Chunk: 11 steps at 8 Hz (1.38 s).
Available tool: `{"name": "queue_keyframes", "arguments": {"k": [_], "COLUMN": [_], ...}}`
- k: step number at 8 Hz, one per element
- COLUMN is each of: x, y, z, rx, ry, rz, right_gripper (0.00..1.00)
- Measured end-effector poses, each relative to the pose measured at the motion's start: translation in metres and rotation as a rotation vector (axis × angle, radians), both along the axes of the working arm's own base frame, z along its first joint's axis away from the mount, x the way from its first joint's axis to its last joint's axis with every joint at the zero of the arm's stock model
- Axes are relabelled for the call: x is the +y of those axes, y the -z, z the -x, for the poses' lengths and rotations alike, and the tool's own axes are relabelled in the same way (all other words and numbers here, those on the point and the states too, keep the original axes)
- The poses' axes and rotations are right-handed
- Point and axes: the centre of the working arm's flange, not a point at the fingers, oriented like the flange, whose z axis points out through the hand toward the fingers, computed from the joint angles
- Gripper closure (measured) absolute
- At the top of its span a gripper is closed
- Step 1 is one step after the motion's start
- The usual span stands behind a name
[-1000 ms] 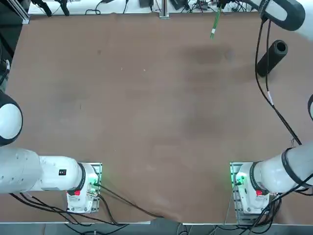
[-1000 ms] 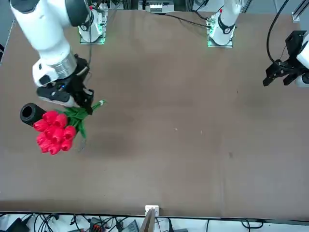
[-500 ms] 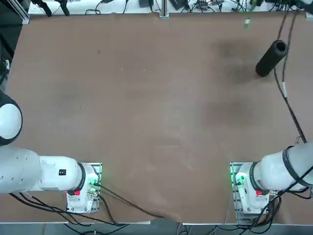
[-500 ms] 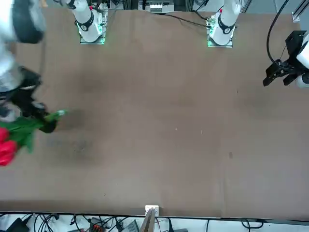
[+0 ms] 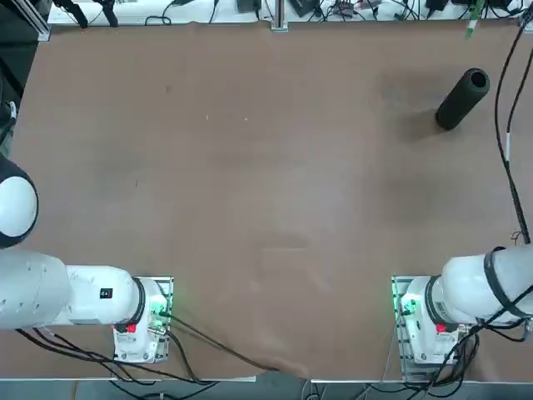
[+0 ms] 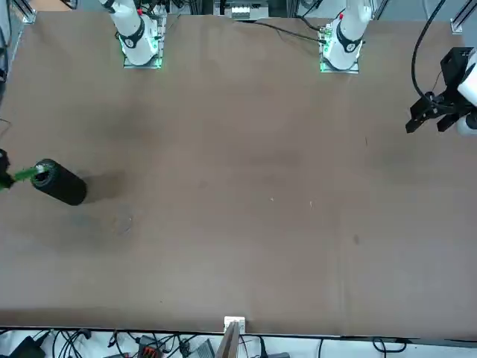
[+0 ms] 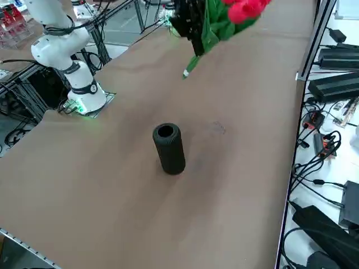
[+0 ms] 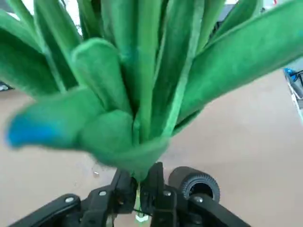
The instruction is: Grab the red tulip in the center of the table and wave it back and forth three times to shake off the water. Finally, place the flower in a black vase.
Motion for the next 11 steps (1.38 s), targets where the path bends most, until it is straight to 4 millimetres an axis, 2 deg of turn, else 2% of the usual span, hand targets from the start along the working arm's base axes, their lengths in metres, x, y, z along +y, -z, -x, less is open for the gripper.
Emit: {"name": "queue_keyframes", "arguments": {"k": [1, 2, 3, 4, 5, 8, 9, 11], "x": [-0.007, -0.025, -0.048, -0.068, -0.085, -0.106, -0.105, -0.103], "y": [-0.014, -0.022, -0.015, 0.004, 0.032, 0.121, 0.137, 0.144], "z": [0.014, 0.032, 0.05, 0.065, 0.075, 0.09, 0.094, 0.097], "rx": [-0.034, -0.082, -0.128, -0.159, -0.176, -0.283, -0.297, -0.302], "ry": [0.026, 0.065, 0.102, 0.135, 0.16, 0.209, 0.22, 0.234], "rz": [0.004, 0.01, 0.019, 0.026, 0.03, 0.017, 0.008, -0.003], "right_gripper": [0.92, 0.92, 0.92, 0.92, 0.92, 0.92, 0.92, 0.92]}}
